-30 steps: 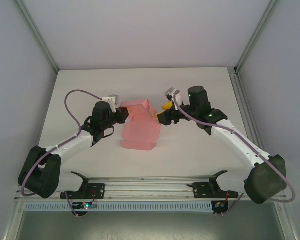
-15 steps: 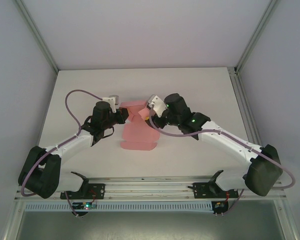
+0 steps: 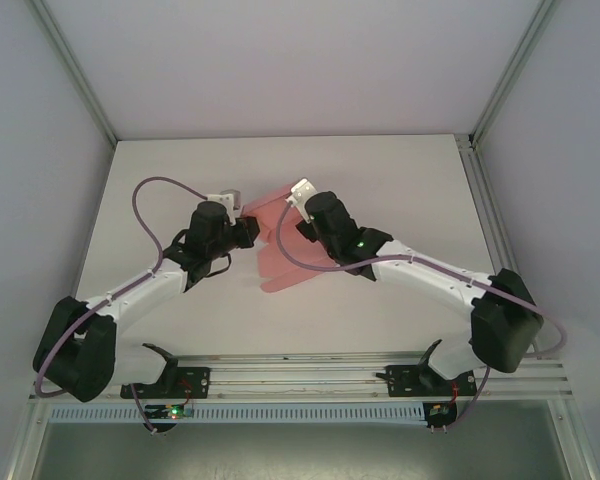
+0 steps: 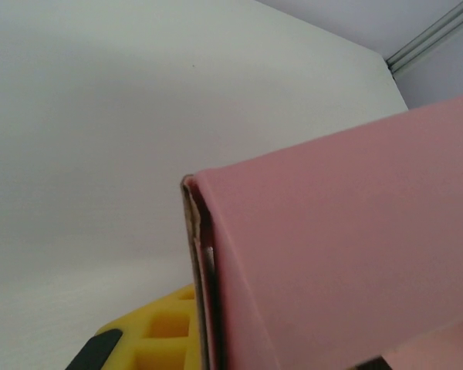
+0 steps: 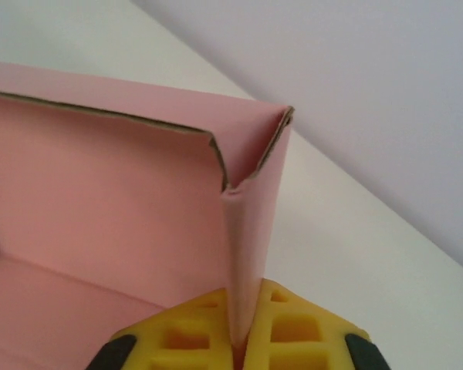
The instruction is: Assemble paper box
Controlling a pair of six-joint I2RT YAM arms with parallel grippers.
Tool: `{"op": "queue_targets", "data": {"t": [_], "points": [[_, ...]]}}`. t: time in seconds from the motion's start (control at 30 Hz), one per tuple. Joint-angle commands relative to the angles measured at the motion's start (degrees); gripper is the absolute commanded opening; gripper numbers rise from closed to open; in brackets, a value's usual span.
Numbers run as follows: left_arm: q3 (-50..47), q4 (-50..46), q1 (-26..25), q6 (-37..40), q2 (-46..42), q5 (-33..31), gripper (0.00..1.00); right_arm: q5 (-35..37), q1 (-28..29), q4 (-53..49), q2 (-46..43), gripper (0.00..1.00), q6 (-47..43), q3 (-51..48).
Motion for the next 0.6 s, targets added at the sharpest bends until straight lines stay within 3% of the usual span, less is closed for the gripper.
{"op": "queue_targets", "data": {"t": [0.0, 0.3, 0.37, 0.57], "points": [[2.94, -4.24, -2.25, -1.48, -2.28, -2.08, 0.00, 16.28, -0.28, 4.44, 2.83, 0.00, -0.44, 1.67], [7.98, -17.48, -8.13, -14.30, -2.58, -18.90, 0.00, 41.91, -2.68, 12.54, 11.69, 0.00, -4.78, 4.61], [7.95, -17.62, -8.16, -14.66, -2.82, -20.05, 0.00, 40.21, -2.73, 12.30, 11.40, 0.00, -3.97, 4.41], [9.41, -18.29, -8.21, -14.52, -1.39, -19.27, 0.00, 25.74, -1.42, 9.99, 5.87, 0.00, 1.43, 1.46]]}}
